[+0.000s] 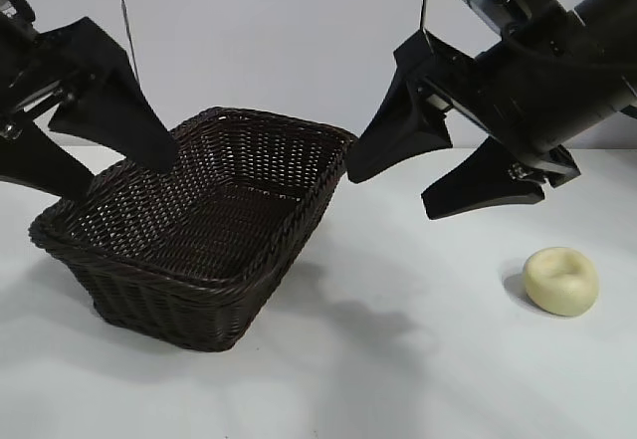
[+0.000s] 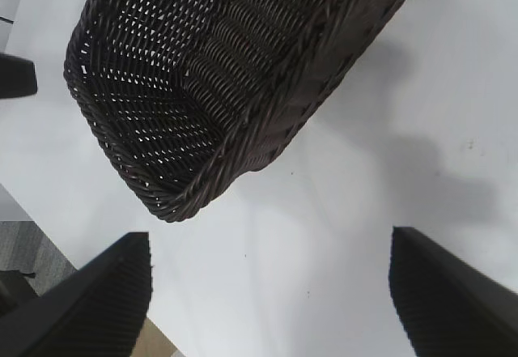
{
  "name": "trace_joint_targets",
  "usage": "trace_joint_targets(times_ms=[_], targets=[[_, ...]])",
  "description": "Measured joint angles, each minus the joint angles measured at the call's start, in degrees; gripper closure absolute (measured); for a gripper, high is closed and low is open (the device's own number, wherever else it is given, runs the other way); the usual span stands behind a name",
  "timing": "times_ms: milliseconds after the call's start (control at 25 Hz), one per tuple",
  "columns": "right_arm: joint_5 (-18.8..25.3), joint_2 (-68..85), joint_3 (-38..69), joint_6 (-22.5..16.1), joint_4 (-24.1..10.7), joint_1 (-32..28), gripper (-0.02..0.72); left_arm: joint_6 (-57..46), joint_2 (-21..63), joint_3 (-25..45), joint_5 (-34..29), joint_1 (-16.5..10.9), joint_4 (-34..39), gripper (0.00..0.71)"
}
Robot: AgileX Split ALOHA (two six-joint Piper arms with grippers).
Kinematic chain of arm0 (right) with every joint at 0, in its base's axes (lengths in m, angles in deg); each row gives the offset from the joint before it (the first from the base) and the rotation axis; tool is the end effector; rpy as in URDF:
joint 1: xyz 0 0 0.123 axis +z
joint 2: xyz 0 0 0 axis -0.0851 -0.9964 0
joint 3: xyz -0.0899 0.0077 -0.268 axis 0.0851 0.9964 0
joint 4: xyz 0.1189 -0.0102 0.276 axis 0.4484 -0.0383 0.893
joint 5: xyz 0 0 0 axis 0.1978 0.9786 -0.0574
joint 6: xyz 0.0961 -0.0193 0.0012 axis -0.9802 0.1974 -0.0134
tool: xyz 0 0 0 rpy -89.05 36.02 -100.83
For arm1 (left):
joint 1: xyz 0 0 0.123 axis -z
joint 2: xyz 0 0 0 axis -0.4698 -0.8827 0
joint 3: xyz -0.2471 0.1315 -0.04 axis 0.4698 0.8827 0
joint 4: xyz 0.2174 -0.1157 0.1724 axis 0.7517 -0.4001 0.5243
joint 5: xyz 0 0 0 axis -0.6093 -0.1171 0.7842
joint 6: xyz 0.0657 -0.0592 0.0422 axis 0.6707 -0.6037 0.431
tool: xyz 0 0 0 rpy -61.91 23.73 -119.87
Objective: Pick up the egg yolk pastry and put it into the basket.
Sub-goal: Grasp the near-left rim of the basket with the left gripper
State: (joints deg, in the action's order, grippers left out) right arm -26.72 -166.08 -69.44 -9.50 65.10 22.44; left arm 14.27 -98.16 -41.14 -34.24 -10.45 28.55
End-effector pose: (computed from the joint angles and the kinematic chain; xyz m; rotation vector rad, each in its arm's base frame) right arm 0.3026 0.1469 0.1851 -0.3628 2.5221 0.8540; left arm 0.2854 -0.1379 0.2134 0.1573 2.7749 -0.8223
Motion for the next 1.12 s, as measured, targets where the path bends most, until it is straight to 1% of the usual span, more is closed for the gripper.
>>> trace_joint_targets(times_ms=[80, 200, 360, 480, 560, 680, 760, 1000, 1120], targets=[[0.00, 0.00, 0.00, 0.00, 0.00, 0.00, 0.125, -6.39, 0.00, -0.62, -1.52, 0.36, 2.48, 0.086], [0.00, 0.00, 0.00, 0.00, 0.00, 0.00, 0.125, -15.90, 0.00, -0.63, -1.37, 2.34, 5.90, 0.086], [0.00, 0.00, 0.00, 0.00, 0.00, 0.00, 0.125, -28.88, 0.00, -0.63, 3.03, 5.46, 10.85, 0.086], [0.00, 0.00, 0.00, 0.00, 0.00, 0.00, 0.125, -39.25, -0.06, -0.63, 6.55, 7.84, 17.21, 0.086], [0.00, 0.00, 0.00, 0.00, 0.00, 0.00, 0.125, -47.19, -0.06, -0.55, 7.87, 8.72, 22.44, 0.086], [0.00, 0.00, 0.00, 0.00, 0.00, 0.00, 0.125, -57.17, -0.06, 0.97, 8.95, 8.93, 27.45, 0.086], [0.00, 0.00, 0.00, 0.00, 0.00, 0.00, 0.125, -61.90, -0.06, 2.10, 9.30, 8.93, 29.56, 0.086], [-0.06, 0.00, 0.00, 0.00, 0.00, 0.00, 0.125, -69.68, -0.06, 2.68, 13.43, 8.93, 30.16, 0.086], [-0.06, 0.00, 0.00, 0.00, 0.05, 0.00, 0.125, -72.18, -0.06, 2.68, 14.08, 8.93, 30.16, 0.086]])
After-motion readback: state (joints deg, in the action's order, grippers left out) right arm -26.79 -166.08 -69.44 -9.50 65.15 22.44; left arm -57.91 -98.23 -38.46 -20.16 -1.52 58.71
